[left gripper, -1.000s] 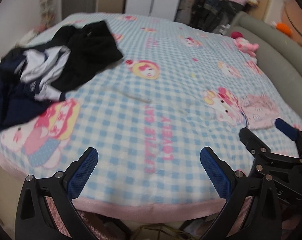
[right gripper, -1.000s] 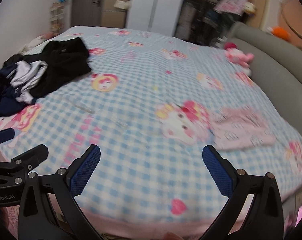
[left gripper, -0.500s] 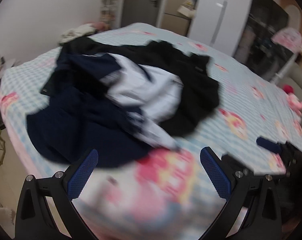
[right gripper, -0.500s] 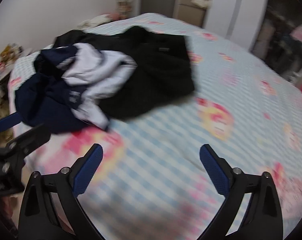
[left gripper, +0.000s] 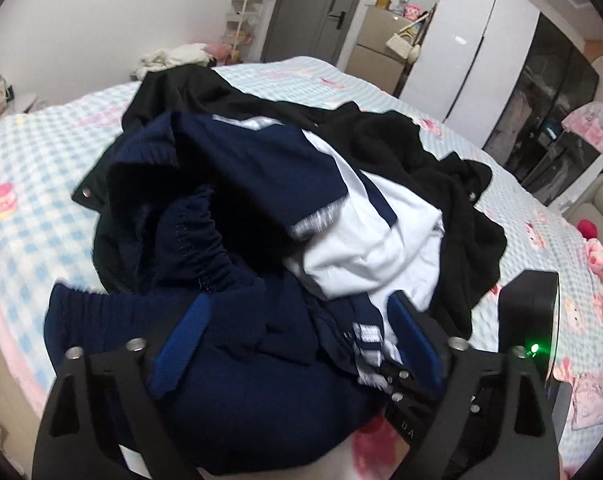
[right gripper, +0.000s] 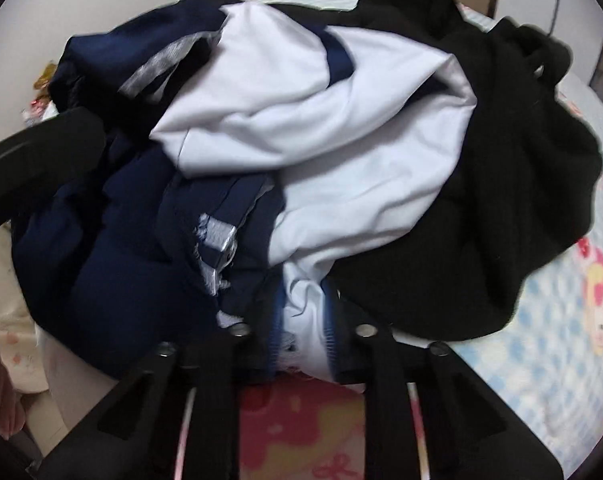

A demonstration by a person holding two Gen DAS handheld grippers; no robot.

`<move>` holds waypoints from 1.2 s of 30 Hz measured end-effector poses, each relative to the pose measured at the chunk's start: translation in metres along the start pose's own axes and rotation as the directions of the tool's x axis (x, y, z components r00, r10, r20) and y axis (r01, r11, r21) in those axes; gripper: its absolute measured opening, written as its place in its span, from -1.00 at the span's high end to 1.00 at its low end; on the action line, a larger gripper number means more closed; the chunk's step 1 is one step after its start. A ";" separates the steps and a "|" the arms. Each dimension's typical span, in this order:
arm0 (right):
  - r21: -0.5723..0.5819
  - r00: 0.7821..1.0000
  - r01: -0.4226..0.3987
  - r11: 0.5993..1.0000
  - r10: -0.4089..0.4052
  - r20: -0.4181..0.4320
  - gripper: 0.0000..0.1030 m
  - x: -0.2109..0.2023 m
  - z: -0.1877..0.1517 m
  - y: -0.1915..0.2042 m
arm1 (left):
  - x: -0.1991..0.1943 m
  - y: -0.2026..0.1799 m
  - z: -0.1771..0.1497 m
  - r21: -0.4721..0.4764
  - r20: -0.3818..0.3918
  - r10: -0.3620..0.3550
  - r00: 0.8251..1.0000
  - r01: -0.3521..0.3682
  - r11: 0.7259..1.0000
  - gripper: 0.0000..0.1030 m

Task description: Fold clothes

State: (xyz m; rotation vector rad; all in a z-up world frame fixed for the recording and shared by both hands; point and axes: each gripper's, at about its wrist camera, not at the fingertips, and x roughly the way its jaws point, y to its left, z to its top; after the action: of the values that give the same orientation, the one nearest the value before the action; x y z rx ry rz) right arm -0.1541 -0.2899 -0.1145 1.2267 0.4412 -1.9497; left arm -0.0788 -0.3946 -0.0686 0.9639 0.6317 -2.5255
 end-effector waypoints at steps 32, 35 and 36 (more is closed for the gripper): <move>-0.032 0.991 -0.133 0.991 0.134 0.032 0.89 -0.005 -0.014 -0.065 | 0.037 -0.033 -0.028 -0.022 -0.141 0.001 0.990 -0.004 1.000 0.88; 0.013 0.992 -0.102 0.995 0.101 0.070 0.91 -0.016 -0.014 -0.090 | 0.034 -0.020 -0.021 0.005 -0.145 0.051 0.988 -0.051 0.999 0.88; 0.025 0.992 -0.098 0.995 0.095 0.080 0.91 -0.017 -0.013 -0.093 | 0.032 -0.025 -0.022 0.012 -0.143 0.034 0.989 -0.033 0.999 0.85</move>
State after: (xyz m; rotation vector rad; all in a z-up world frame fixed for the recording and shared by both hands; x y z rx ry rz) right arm -0.2126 -0.2150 -0.1164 1.1633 0.3093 -1.9198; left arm -0.1019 -0.3678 -0.0985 1.1576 0.6395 -2.4483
